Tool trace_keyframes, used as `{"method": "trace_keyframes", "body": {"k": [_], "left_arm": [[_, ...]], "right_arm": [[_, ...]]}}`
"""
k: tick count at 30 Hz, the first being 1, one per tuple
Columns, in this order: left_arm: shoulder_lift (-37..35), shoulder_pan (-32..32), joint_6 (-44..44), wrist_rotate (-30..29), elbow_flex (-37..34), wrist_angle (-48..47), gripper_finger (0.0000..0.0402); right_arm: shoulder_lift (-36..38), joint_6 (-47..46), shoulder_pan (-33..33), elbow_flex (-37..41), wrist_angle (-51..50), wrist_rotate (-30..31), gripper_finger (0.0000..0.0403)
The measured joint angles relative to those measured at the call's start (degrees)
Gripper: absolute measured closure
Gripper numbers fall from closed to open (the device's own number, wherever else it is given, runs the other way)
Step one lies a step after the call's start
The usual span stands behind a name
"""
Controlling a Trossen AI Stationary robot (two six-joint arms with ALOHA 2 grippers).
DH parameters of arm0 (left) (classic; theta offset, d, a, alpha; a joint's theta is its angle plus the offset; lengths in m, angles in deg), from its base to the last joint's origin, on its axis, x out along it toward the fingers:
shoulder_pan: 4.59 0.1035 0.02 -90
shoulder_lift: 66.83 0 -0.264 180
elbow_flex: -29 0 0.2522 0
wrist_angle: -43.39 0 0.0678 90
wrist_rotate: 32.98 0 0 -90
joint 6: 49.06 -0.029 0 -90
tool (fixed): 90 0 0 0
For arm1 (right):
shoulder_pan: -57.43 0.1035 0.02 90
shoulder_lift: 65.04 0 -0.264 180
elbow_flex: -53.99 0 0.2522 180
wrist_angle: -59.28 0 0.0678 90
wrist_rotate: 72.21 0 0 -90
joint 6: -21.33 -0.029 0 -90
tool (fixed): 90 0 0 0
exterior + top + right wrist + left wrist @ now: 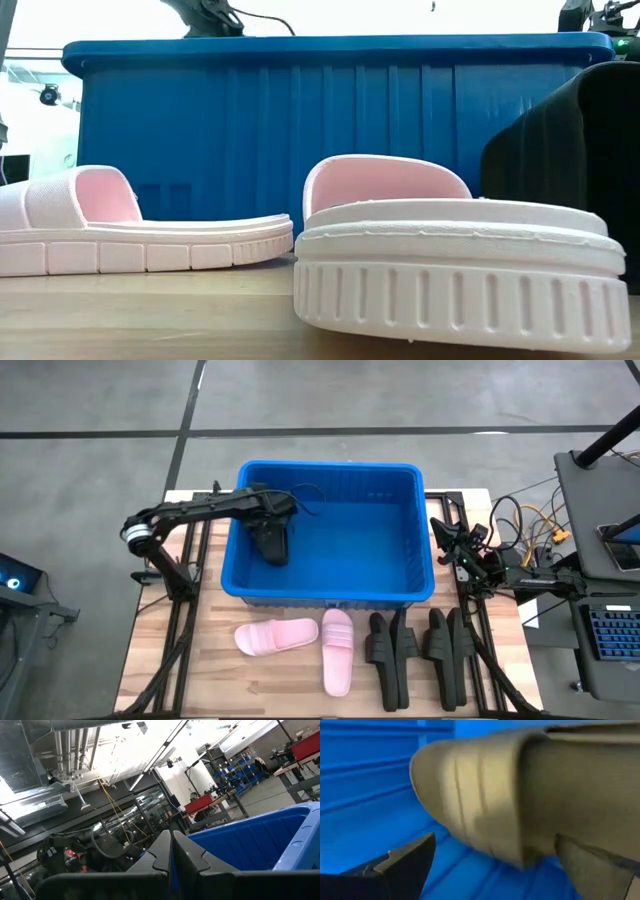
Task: Pick and place slides into bin
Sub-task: Put the left pink slide into the bin
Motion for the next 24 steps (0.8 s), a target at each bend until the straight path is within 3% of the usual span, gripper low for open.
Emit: {"method": "trace_keyframes", "body": {"k": [4, 9, 13, 18, 22, 24], "left_arm": [[-2.9, -1.2, 0.9, 5.9, 2.3, -4.1, 0.0009], [-6.7, -4.2, 9.5, 19.1, 8.8, -7.4, 0.0008], [-9.1, -6.6, 24.5, 28.7, 15.4, -6.9, 0.0008], [-10.1, -8.5, 49.4, 39.7, 23.3, -8.5, 0.0008], [-10.2, -12.7, 64.1, 51.2, 26.1, -5.9, 0.0008], [-10.2, -16.5, 70.5, 54.0, 26.6, -2.2, 0.0008]], "right_arm": [[0.0, 0.0, 0.0, 0.0, 0.0, 0.0, 0.0394], [0.0, 0.0, 0.0, 0.0, -0.1, 0.0, 0.0394], [0.0, 0.0, 0.0, 0.0, -0.1, 0.0, 0.0394], [0.0, 0.0, 0.0, 0.0, -0.2, 0.0, 0.0394], [0.0, -0.3, 0.0, 0.0, -0.2, 0.0, 0.0394], [0.0, -0.9, 0.0, 0.0, -0.2, 0.0, 0.0394]]}}
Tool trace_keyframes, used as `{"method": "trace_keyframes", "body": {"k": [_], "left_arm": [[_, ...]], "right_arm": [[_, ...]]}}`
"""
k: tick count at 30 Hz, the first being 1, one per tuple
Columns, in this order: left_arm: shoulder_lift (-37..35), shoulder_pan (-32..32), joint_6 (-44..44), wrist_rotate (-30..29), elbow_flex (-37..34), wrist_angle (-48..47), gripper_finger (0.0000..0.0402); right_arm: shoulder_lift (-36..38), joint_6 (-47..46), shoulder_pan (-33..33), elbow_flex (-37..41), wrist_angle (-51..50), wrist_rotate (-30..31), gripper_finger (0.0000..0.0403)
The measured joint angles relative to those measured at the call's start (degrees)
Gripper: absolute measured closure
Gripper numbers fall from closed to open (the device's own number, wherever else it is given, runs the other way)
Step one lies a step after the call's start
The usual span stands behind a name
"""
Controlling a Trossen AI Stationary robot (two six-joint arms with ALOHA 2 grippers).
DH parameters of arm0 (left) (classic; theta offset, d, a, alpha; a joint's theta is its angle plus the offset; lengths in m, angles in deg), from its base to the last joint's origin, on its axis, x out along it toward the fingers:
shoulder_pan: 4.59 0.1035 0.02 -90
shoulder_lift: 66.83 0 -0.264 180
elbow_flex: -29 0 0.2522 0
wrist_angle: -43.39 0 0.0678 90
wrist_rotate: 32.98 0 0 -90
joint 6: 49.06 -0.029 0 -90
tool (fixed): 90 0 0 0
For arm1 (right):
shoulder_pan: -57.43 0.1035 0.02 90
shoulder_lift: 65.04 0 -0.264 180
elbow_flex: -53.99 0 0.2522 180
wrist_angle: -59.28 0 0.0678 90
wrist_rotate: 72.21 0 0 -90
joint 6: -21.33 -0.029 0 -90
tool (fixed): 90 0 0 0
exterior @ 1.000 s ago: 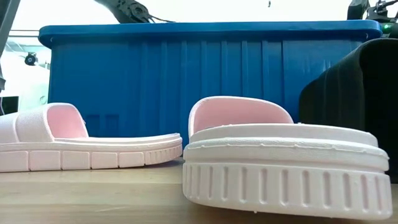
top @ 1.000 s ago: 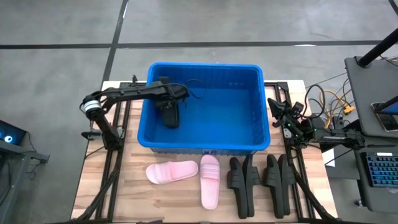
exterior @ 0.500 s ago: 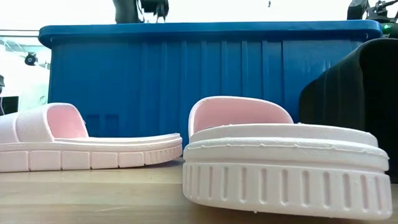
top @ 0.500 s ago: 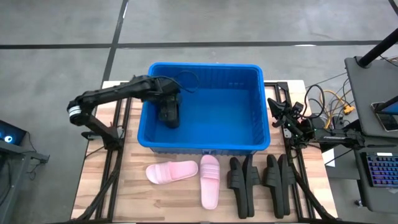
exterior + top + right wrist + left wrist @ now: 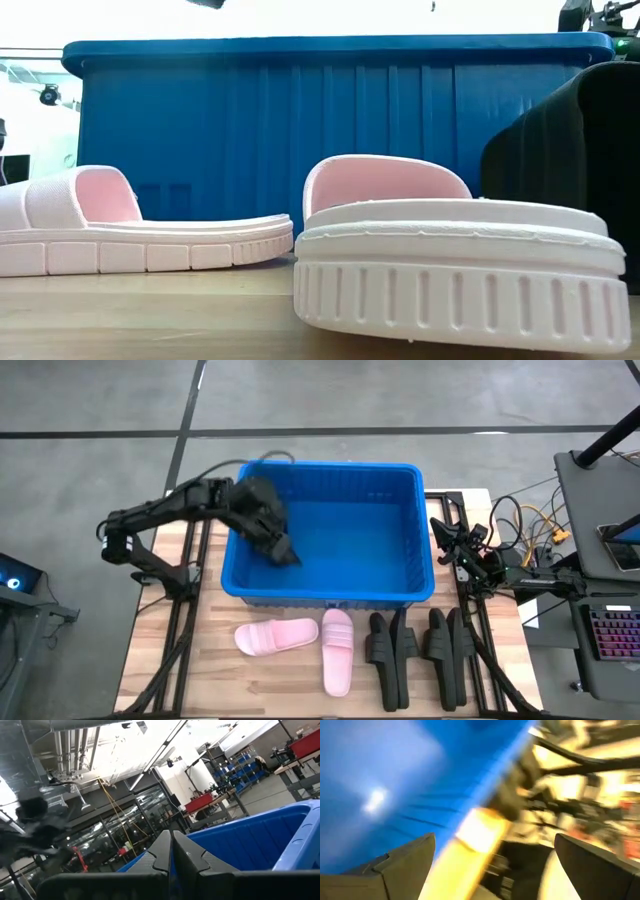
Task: Pick and place slides into bin
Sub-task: Put the left pink slide into the bin
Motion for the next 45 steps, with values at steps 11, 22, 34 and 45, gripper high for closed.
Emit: {"method": "trace_keyframes", "body": {"k": [11, 22, 34, 45], "left_arm": [[5.7, -20.1, 32.1, -13.7, 0.0, -7.1, 0.0008], [19.1, -31.7, 52.3, -28.9, -0.1, -8.2, 0.0008], [35.4, -34.6, 57.7, -22.8, -0.1, -16.2, 0.0008], [39.2, -34.5, 59.6, -22.4, -0.9, -24.9, 0.0008]], "right_arm": [[0.0, 0.2, 0.0, 0.0, -0.6, 0.0, 0.0394], [-0.1, 0.7, 0.0, 0.0, -1.5, 0.0, 0.0394], [-0.1, 0.8, 0.0, 0.0, -2.8, 0.0, 0.0394], [-0.2, 0.8, 0.0, 0.0, -2.9, -0.1, 0.0394]]}}
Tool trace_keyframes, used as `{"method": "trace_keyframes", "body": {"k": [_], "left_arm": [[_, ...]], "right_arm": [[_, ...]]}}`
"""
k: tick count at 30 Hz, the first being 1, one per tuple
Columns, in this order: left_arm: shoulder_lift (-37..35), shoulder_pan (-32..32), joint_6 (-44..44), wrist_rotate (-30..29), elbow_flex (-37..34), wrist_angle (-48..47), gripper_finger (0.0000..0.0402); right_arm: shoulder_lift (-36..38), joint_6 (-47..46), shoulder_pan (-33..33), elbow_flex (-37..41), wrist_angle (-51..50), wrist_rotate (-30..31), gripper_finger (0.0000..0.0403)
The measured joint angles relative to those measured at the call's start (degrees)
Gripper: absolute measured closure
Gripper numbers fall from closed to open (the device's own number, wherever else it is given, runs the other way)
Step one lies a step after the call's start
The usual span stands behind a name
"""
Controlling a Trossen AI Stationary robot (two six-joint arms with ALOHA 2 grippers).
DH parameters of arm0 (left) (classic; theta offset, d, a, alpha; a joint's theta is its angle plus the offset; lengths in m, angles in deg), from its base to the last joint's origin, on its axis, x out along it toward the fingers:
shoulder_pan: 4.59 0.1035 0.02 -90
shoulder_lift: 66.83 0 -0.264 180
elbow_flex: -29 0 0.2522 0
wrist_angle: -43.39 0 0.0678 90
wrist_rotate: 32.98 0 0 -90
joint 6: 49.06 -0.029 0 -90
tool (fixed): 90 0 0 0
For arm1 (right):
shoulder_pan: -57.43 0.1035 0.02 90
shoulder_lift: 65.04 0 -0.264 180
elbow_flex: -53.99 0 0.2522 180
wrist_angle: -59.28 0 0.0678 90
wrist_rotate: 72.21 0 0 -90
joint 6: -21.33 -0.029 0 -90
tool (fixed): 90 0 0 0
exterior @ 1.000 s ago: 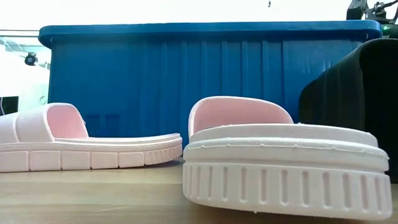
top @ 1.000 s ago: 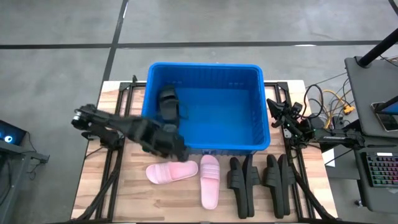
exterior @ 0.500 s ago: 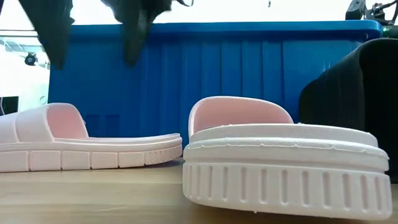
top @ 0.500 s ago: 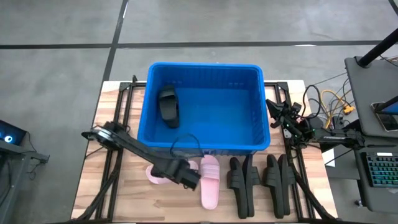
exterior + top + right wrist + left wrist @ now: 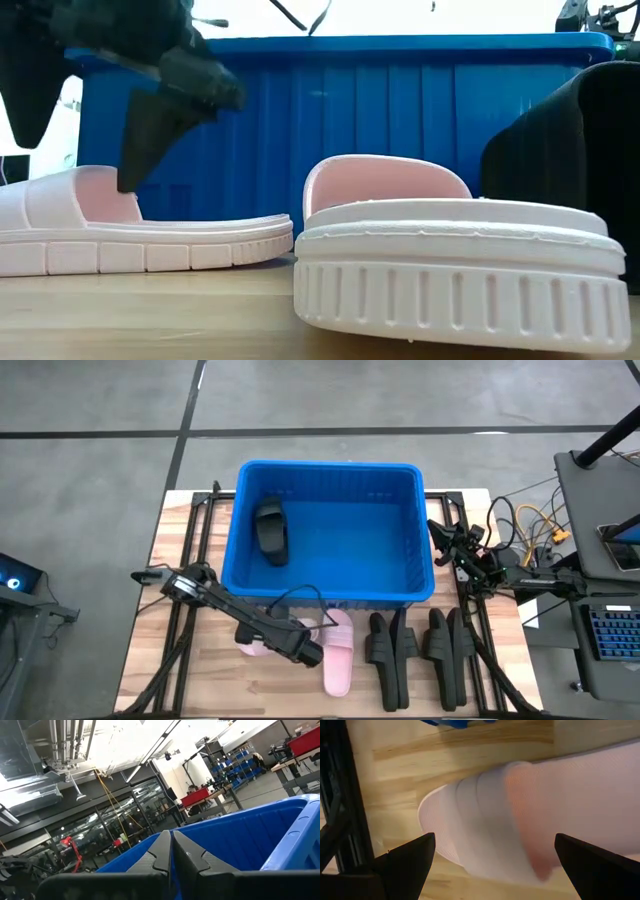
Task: Pick and place slides into bin
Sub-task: Put the left pink slide into the bin
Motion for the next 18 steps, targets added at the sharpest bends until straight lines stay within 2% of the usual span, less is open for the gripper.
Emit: {"method": "trace_keyframes", "body": {"k": [6, 9, 13, 18], "left_arm": [[1.4, 0.0, 0.0, 1.9, -2.2, 0.6, 0.0011], [1.3, 0.0, 0.3, 2.4, -3.4, 1.1, 0.0034], [1.3, 0.0, 0.9, 2.5, -4.2, 1.2, 0.0102], [1.3, 0.0, -2.2, 2.7, -4.7, 2.1, 0.0227]], "right_arm": [[-0.1, 0.2, 0.0, 0.0, -0.3, 0.0, 0.0394], [-0.1, 0.2, 0.0, 0.0, -0.4, 0.0, 0.0394], [-0.1, 0.2, 0.0, 0.0, -0.4, 0.0, 0.0394], [-0.1, 0.2, 0.0, 0.0, -0.7, 0.0, 0.0394]]}}
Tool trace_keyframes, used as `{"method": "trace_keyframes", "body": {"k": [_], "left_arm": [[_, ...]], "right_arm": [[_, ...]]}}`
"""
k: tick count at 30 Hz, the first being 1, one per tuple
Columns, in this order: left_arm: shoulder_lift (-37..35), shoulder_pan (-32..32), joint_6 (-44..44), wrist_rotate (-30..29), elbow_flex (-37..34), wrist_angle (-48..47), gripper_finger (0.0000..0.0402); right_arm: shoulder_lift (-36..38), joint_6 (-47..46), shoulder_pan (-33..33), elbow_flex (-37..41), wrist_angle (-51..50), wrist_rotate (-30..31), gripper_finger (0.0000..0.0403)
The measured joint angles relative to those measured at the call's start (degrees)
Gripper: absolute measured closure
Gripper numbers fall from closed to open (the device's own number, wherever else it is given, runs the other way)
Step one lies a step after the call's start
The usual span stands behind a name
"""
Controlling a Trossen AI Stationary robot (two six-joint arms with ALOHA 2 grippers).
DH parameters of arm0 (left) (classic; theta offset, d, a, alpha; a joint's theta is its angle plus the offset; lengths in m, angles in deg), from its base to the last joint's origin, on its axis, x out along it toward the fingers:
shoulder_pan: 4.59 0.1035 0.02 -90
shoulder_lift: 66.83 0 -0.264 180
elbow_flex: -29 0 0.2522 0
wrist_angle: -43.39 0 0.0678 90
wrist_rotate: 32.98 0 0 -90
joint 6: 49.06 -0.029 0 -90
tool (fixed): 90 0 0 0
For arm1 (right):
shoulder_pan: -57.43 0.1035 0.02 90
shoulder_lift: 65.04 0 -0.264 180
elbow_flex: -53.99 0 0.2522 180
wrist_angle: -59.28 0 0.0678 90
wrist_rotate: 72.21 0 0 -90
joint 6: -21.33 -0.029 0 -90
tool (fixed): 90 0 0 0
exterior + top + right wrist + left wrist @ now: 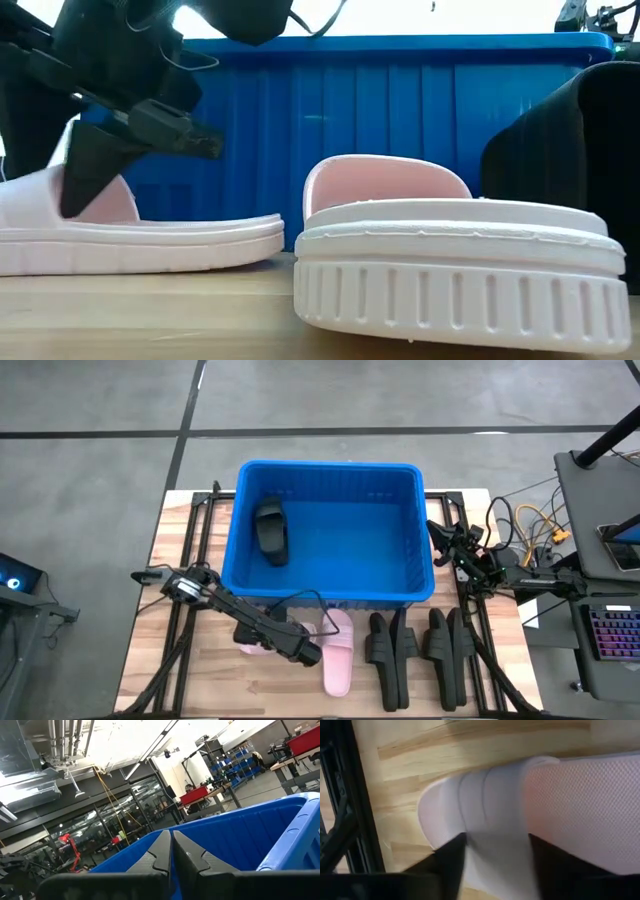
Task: Pick and place slides into bin
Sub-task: Put the left pink slide into the bin
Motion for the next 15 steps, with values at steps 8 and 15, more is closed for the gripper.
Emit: {"method": "trace_keyframes", "body": {"k": [8, 15], "left_arm": [[-1.9, -0.1, -14.2, 2.6, 0.0, 0.3, 0.0390], [-11.3, -0.4, -49.1, 8.7, 3.8, 7.1, 0.0400]], "right_arm": [[0.0, 0.0, 0.0, 0.0, 0.0, 0.0, 0.0394], [0.0, 0.0, 0.0, 0.0, 0.0, 0.0, 0.0394]]}}
